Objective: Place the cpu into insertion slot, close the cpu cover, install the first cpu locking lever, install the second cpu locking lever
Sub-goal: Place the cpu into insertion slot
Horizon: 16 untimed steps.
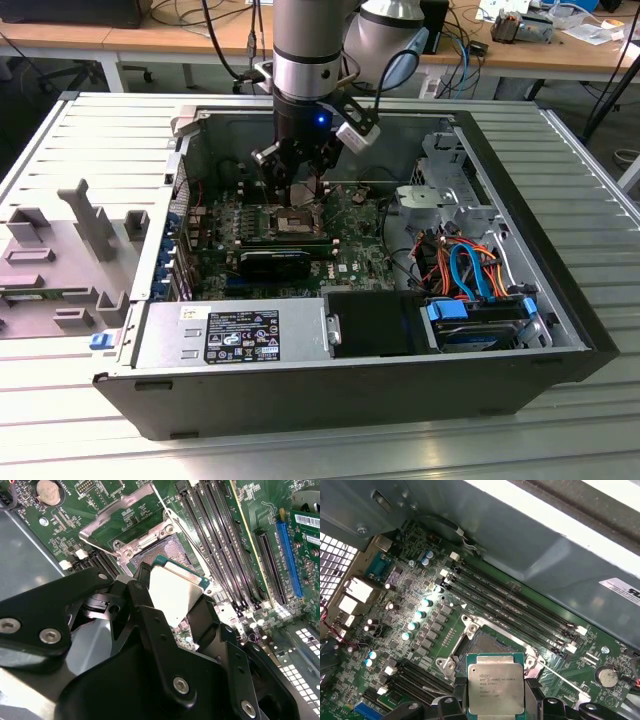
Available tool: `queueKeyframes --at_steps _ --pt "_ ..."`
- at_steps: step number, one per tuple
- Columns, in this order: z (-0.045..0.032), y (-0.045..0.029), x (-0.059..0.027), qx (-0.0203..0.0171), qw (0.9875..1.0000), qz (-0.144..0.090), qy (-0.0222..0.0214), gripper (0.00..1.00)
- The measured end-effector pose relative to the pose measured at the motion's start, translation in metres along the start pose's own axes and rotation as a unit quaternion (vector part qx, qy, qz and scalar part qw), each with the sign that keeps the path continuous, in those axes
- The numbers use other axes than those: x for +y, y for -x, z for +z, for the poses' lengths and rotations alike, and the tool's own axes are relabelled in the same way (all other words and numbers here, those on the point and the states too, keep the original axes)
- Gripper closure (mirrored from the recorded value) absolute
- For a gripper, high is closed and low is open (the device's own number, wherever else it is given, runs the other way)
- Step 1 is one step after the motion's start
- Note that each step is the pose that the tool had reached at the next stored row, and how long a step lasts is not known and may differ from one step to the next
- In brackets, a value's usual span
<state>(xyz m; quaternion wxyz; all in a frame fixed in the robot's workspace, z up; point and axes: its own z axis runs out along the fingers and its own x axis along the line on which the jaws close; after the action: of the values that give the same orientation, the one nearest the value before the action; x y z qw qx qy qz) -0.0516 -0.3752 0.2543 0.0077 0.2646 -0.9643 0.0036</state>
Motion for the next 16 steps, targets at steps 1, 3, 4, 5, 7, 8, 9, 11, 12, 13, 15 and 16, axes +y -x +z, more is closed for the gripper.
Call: queueKeyframes --at_steps 1,3,4,5,7,8,9,11,12,13,15,16 --pt "0.0 0.0 0.0 0.0 1.0 -0.001 0.0 0.46" --pt "0.0 0.0 0.0 0.0 1.0 -0.003 -0.0001 0.46" --pt "0.0 0.0 0.0 0.0 1.0 -0.003 -0.0001 0.46" --pt "0.0 0.0 0.0 0.0 1.0 -0.004 -0.0001 0.46" --pt "0.0 0.0 0.0 0.0 1.0 -0.006 -0.0001 0.46" --pt "0.0 0.0 0.0 0.0 1.0 -0.007 -0.0002 0.46" --pt "0.0 0.0 0.0 0.0 1.0 -0.008 -0.0001 0.46" --pt "0.0 0.0 0.0 0.0 1.0 -0.009 -0.0002 0.46" --pt "0.0 0.0 0.0 0.0 1.0 -0.01 -0.0002 0.46" --pt "0.0 0.0 0.0 0.0 0.9999 -0.011 -0.0002 0.46" --pt "0.0 0.0 0.0 0.0 0.9999 -0.013 -0.0003 0.46" --pt "0.0 0.0 0.0 -0.0001 0.9999 -0.013 -0.0003 0.46"
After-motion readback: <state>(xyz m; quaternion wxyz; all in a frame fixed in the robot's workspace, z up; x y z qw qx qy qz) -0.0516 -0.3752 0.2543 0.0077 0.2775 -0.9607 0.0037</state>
